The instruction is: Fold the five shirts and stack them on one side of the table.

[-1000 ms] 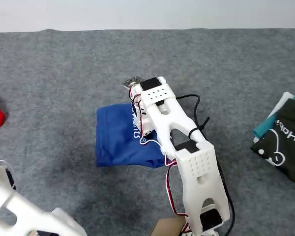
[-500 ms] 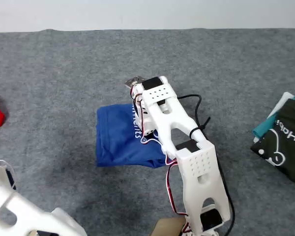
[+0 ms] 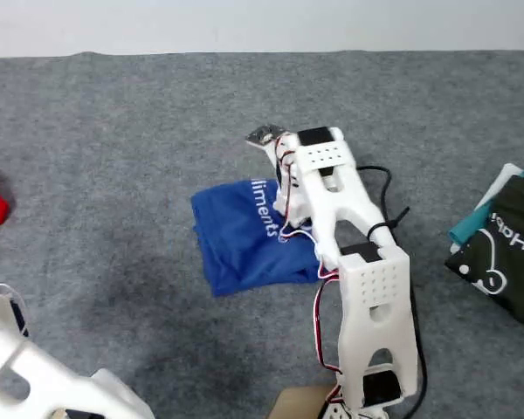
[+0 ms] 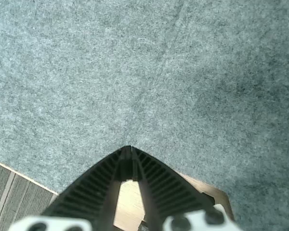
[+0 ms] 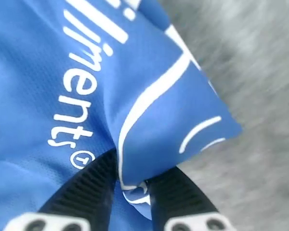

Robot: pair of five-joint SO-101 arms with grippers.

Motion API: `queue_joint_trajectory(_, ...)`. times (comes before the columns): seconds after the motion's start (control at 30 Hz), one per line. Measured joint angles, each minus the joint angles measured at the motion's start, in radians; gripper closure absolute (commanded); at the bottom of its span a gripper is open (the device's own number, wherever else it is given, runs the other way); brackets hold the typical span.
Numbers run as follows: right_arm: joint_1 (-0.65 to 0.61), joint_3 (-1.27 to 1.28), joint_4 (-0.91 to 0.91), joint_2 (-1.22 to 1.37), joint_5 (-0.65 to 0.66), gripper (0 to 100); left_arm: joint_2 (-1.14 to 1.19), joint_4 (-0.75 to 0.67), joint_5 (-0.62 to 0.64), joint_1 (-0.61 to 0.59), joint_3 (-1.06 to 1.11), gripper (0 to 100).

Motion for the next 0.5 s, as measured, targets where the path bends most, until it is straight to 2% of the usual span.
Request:
queue_joint_trajectory(0.37,0.021,0.002,-0.385,-0.008,0.474,98.7,0.000,0.000,0.000,0.000,0.000,100)
queue_joint_trajectory(0.5,0.020,0.002,-0.476,-0.006,0.634,98.7,0.000,0.000,0.000,0.000,0.000,100)
